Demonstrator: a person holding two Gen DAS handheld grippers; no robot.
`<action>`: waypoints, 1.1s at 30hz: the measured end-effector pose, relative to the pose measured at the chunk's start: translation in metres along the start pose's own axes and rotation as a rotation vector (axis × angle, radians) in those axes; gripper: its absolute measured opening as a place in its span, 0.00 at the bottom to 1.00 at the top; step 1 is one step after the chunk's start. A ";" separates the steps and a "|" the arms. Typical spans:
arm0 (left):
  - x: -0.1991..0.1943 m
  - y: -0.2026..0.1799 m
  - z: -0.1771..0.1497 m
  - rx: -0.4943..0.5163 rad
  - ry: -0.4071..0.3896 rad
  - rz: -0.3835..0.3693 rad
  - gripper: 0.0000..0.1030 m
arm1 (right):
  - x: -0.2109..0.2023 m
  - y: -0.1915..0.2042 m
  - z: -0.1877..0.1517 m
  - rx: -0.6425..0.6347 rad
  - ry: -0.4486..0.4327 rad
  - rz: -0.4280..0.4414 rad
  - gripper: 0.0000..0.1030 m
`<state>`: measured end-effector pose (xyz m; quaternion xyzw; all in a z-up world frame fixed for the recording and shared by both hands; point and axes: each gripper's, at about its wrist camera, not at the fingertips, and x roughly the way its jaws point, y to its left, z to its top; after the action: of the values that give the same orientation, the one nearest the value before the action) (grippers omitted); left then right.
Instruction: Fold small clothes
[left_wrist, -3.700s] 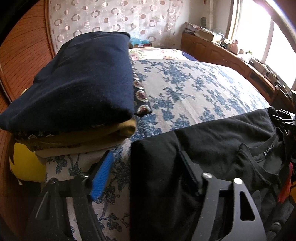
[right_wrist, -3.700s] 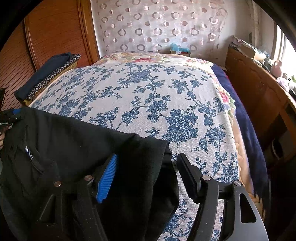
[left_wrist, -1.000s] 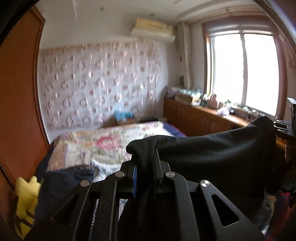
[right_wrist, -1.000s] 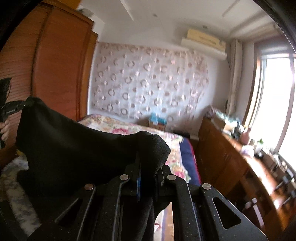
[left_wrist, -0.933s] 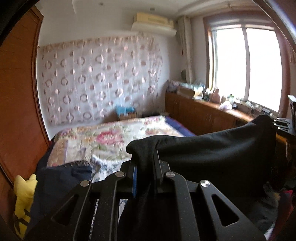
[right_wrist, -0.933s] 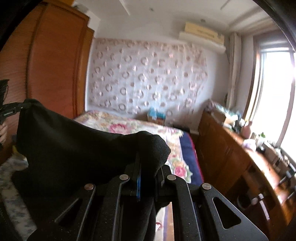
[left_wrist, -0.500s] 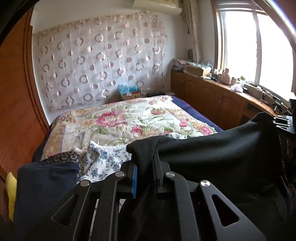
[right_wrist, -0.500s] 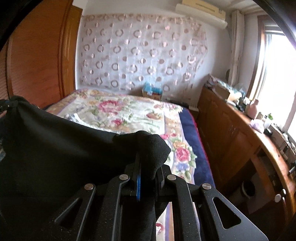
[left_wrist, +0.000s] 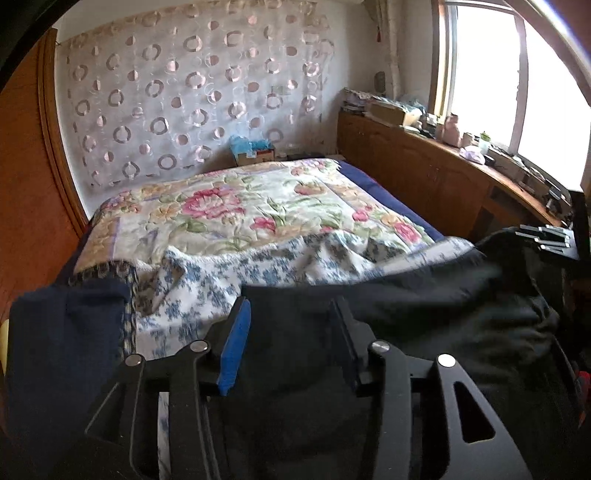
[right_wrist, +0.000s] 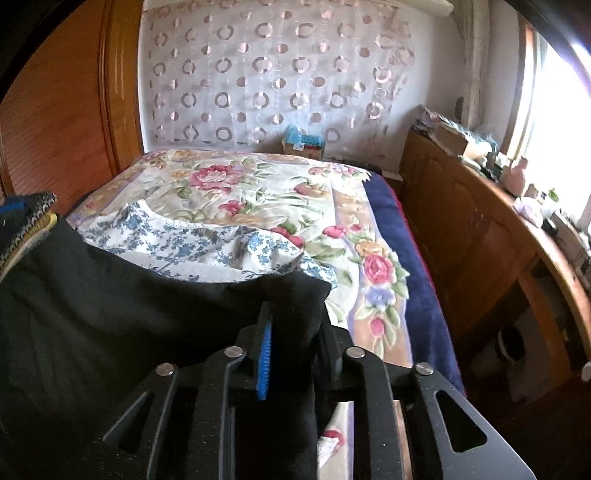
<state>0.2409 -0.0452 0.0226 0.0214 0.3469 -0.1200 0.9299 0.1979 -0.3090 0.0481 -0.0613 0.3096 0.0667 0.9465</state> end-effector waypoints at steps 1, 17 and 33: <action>-0.001 -0.001 -0.002 0.000 0.006 -0.013 0.62 | -0.004 -0.002 -0.003 0.008 -0.004 -0.003 0.38; -0.033 -0.013 -0.095 -0.055 0.095 -0.018 0.77 | -0.098 -0.014 -0.090 0.077 0.086 0.018 0.48; -0.053 -0.016 -0.128 -0.074 0.104 0.009 0.77 | -0.130 -0.025 -0.108 0.160 0.114 -0.014 0.48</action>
<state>0.1163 -0.0342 -0.0391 -0.0052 0.3990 -0.1015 0.9113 0.0353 -0.3622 0.0404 0.0087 0.3668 0.0314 0.9297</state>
